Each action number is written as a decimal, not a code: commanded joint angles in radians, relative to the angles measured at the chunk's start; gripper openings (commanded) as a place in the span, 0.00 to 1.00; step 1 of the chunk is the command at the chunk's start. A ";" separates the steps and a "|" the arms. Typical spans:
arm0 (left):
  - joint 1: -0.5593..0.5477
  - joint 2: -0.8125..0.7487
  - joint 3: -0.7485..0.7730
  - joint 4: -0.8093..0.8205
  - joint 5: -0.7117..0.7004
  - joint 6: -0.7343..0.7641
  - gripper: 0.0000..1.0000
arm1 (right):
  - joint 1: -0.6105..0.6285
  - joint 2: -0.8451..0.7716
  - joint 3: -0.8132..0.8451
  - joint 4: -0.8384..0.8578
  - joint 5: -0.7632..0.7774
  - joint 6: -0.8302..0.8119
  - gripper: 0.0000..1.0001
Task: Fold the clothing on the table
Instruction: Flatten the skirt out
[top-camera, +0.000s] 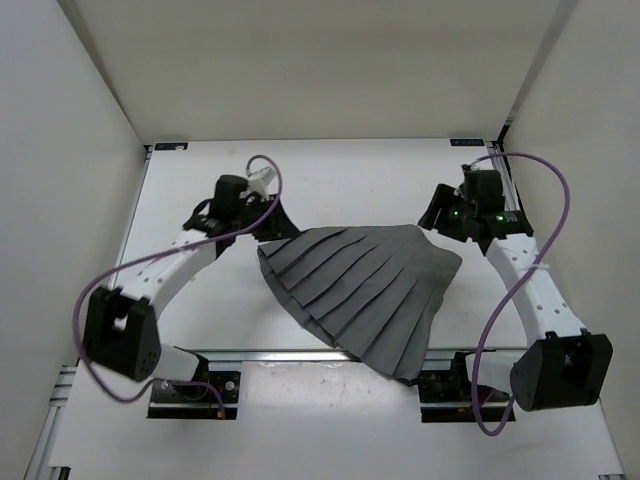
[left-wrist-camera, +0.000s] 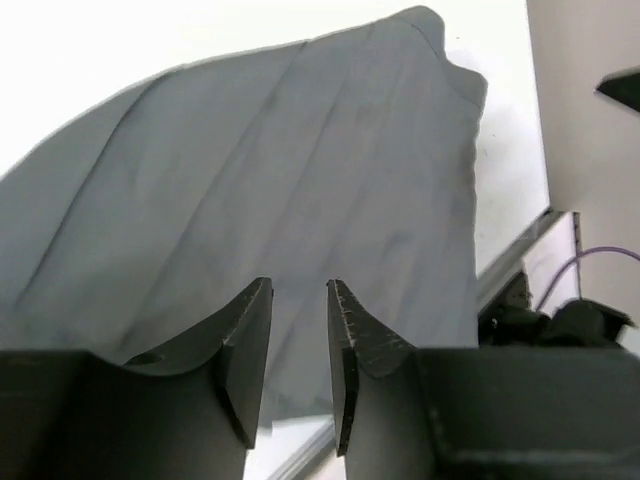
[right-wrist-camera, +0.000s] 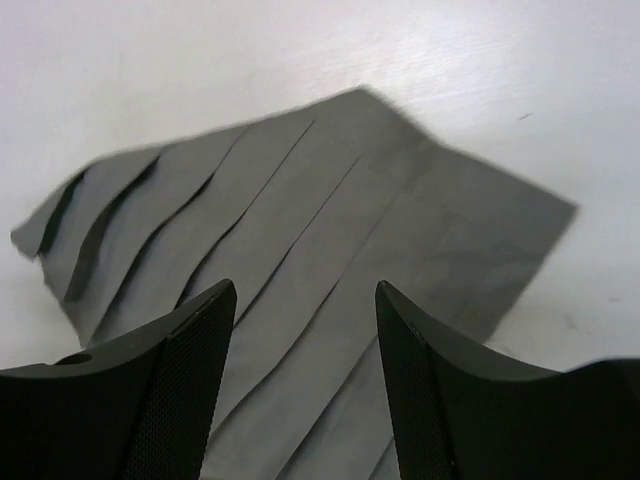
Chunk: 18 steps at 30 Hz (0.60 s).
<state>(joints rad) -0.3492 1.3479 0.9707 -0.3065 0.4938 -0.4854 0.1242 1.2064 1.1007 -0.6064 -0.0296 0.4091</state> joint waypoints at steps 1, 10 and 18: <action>-0.069 0.187 0.115 0.047 -0.079 0.039 0.41 | 0.058 0.010 -0.035 0.079 -0.078 0.052 0.63; -0.099 0.489 0.226 0.099 -0.231 0.068 0.35 | 0.088 -0.036 -0.170 0.025 -0.124 0.109 0.56; -0.203 0.413 -0.082 -0.017 -0.153 0.101 0.19 | -0.063 -0.114 -0.228 -0.004 -0.156 0.082 0.58</action>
<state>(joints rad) -0.4889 1.8538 1.0603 -0.2459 0.3222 -0.4126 0.0986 1.1137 0.8692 -0.6037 -0.1612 0.4988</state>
